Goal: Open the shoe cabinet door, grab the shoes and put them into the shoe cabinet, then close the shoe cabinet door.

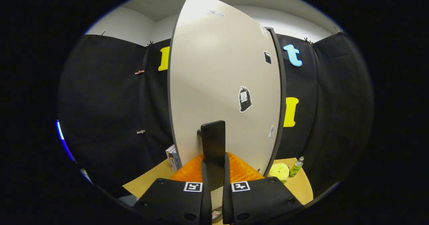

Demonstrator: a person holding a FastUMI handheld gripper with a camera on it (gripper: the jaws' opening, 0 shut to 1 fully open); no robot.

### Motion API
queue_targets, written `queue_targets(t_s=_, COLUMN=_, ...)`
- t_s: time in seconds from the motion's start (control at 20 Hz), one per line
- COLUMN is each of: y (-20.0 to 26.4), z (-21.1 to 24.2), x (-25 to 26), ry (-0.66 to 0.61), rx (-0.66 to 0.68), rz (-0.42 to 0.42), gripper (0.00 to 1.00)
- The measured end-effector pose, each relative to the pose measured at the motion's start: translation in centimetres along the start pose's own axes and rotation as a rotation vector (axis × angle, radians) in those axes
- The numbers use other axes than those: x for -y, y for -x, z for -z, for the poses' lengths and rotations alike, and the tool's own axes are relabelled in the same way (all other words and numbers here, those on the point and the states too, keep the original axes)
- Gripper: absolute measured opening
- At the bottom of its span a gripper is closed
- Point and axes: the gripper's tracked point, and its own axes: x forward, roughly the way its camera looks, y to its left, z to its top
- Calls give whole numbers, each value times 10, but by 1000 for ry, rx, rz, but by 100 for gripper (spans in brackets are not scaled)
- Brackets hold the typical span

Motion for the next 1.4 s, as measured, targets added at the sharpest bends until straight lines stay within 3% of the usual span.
queue_targets(t_s=0.45, y=41, z=-2, x=67, ry=22, rx=7, rz=38, gripper=16)
queue_targets(t_s=0.9, y=57, z=-4, x=138, ry=8, rx=16, rz=175, gripper=12)
queue_targets(t_s=1.4, y=81, z=-6, x=171, ry=1, rx=44, rz=215, gripper=9)
